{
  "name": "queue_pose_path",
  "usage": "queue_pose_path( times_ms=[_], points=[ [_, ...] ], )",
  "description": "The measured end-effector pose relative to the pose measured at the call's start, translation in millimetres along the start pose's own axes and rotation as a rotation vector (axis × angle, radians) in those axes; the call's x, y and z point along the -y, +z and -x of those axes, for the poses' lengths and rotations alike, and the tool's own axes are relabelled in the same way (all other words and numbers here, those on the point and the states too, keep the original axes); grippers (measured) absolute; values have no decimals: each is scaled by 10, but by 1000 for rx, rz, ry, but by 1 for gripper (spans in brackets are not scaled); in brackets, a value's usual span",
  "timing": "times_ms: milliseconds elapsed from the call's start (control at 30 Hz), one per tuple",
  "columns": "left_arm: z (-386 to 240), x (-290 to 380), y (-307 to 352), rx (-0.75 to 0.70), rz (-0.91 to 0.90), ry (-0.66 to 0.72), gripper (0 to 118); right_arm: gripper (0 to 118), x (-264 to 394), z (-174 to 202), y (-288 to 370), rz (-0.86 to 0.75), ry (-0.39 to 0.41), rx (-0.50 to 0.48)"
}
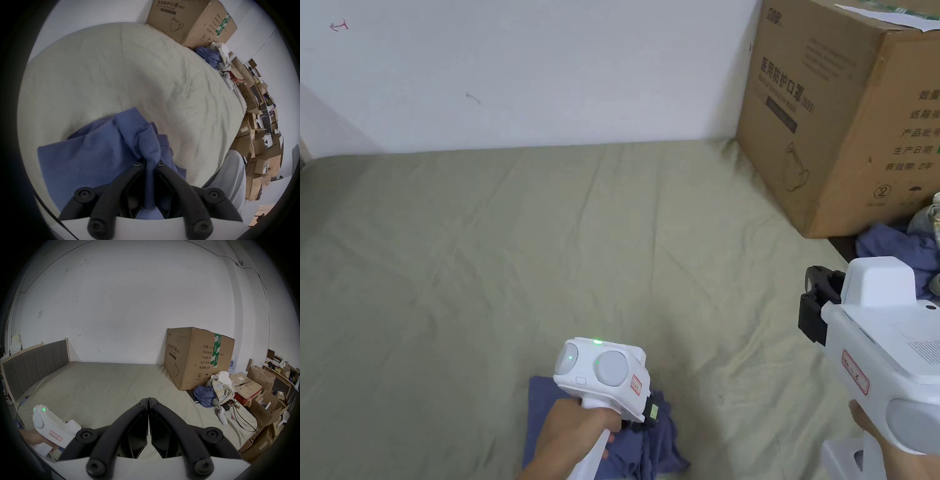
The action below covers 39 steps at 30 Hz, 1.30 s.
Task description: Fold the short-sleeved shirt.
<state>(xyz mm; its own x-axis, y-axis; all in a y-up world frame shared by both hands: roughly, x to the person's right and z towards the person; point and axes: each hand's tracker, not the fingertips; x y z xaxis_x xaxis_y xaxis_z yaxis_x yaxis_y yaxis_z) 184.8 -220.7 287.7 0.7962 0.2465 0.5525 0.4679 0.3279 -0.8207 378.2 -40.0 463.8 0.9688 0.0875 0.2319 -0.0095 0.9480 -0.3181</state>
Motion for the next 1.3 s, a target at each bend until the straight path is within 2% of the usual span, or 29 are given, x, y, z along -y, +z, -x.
queue_pose_path(
  times_ms=[67,167,200,267,467,633,700,733,767,833,867,900,1067,1300],
  points=[
    [-29,50,-49,-11,3,-3,15,0,18,-12,-2,5,-3,5],
    [-54,91,78,19,-51,-11,50,0,24,-21,-14,10,-6,5],
    [-57,94,134,47,-62,-11,67,0,21,-22,-17,9,-8,4],
    [-72,102,323,60,-115,-10,80,0,-4,-10,-16,6,-11,3],
    [18,203,991,-5,-383,-41,81,0,-94,42,8,-20,-14,-7],
    [159,394,1132,-142,-518,-65,81,0,-114,55,10,-34,-15,-13],
    [209,469,1074,-196,-550,-78,79,0,-112,56,5,-34,-16,-16],
    [233,521,1037,-209,-572,-81,74,0,-112,59,5,-34,-15,-15],
    [256,580,993,-216,-590,-81,65,0,-109,63,10,-33,-13,-15],
    [307,649,876,-197,-601,-73,21,0,-100,60,9,-30,-16,-16],
    [327,664,821,-181,-592,-60,3,0,-99,66,17,-28,-15,-16],
    [342,681,760,-162,-583,-54,0,0,-104,79,39,-26,-13,-14],
    [310,760,485,-162,-562,-34,0,0,-59,29,31,-13,-13,-6],
    [88,770,146,-79,-500,-34,0,0,21,-105,-23,10,-20,15]
  ],
)
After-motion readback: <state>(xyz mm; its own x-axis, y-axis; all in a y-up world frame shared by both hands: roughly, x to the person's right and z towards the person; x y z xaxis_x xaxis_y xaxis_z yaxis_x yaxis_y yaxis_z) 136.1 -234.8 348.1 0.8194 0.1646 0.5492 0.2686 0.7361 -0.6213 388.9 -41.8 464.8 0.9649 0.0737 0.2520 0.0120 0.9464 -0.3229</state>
